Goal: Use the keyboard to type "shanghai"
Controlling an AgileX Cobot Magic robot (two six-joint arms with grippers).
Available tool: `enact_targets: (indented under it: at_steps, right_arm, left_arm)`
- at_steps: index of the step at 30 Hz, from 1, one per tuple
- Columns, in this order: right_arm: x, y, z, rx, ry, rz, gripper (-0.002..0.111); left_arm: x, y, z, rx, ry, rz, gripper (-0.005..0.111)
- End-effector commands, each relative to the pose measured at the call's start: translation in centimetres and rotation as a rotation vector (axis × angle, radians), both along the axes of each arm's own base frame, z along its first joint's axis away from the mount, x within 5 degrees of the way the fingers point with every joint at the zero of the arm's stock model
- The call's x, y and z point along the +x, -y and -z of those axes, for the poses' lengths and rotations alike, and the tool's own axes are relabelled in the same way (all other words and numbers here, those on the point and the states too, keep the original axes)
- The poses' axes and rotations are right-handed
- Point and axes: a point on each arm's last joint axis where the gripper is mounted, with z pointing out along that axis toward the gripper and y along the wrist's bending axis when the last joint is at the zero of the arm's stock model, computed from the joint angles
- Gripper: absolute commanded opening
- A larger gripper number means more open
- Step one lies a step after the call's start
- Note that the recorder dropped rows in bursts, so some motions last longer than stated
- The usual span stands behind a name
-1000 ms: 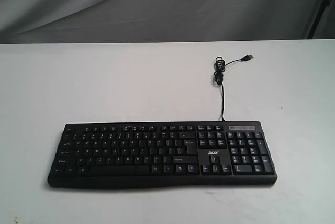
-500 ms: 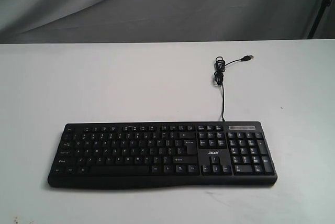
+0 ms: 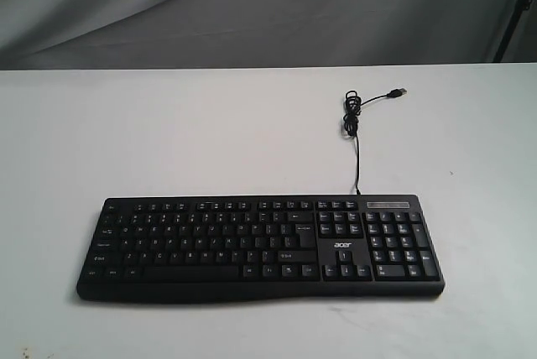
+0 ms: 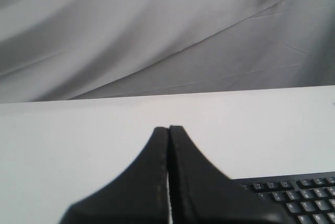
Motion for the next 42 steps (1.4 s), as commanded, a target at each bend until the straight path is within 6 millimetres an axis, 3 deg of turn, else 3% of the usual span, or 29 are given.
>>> enact_targets:
  at_steps: [1,9,22,26,42]
  right_arm:
    - [0.0,0.1,3.2,0.021,-0.05,0.008,0.0]
    - [-0.2,-0.1,4.2,0.196,-0.013,0.0,0.0]
    - [-0.1,0.1,6.4,-0.105,-0.181,-0.015,0.0]
    - [-0.3,-0.1,7.3,-0.128,-0.287,-0.053,0.0]
    - [-0.3,-0.1,7.3,-0.115,-0.288,-0.059,0.0]
  left_arm:
    - [0.0,0.0,0.0,-0.004,0.006,0.007,0.0]
    - [0.0,0.0,0.0,-0.004,0.006,0.007,0.0]
    - [0.0,0.0,0.0,-0.004,0.006,0.007,0.0]
    - [0.0,0.0,0.0,-0.004,0.006,0.007,0.0]
    - [0.0,0.0,0.0,-0.004,0.006,0.007,0.0]
